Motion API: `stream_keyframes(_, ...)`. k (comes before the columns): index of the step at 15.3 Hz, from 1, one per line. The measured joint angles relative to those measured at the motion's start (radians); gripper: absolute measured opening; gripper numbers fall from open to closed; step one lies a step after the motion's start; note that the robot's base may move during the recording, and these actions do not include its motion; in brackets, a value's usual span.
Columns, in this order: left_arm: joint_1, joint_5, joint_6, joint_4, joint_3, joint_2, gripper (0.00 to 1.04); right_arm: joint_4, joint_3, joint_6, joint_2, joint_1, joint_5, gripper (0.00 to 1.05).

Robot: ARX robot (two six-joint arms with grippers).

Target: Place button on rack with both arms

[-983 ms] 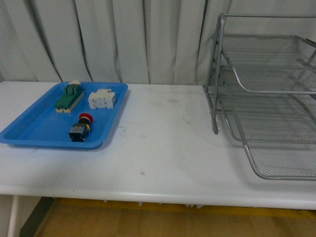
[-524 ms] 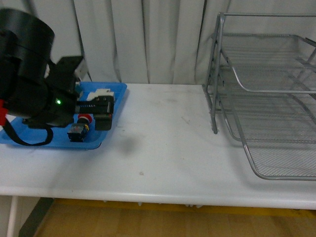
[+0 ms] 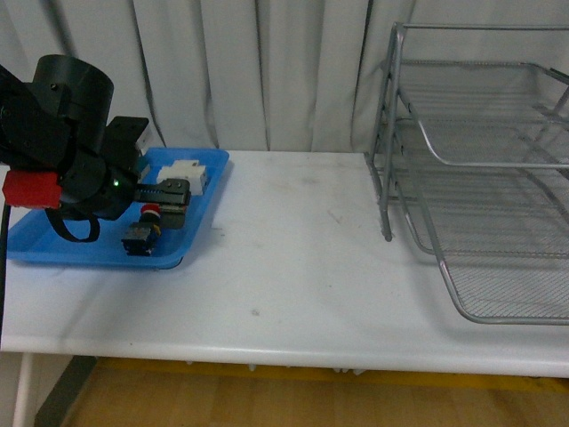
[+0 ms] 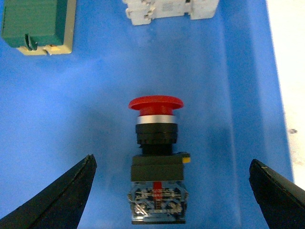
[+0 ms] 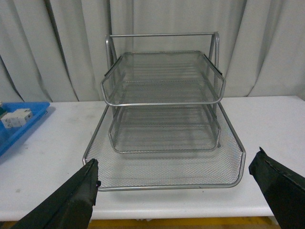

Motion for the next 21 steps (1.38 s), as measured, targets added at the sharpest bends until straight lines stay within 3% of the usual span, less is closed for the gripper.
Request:
stream_keyframes(6,0.023,-0.003,0.008,-0.026,0.057,0.088,0.98,0.0,0.0,0.0,0.0,0.0,0.0,0.98)
stream_keyframes(7,0.023,-0.004,0.007,-0.03,0.064,0.093,0.93,0.0,0.0,0.0,0.0,0.0,0.0,0.98)
stream_keyframes(12,0.019,-0.009,0.01,-0.039,0.069,0.107,0.38,0.0,0.0,0.0,0.0,0.0,0.0,0.98)
stream_keyframes(17,0.017,0.038,0.011,0.005,-0.058,-0.065,0.36,0.0,0.0,0.0,0.0,0.0,0.0,0.98)
stream_keyframes(21,0.016,0.105,0.039,0.059,-0.428,-0.557,0.36,0.0,0.0,0.0,0.0,0.0,0.0,0.98)
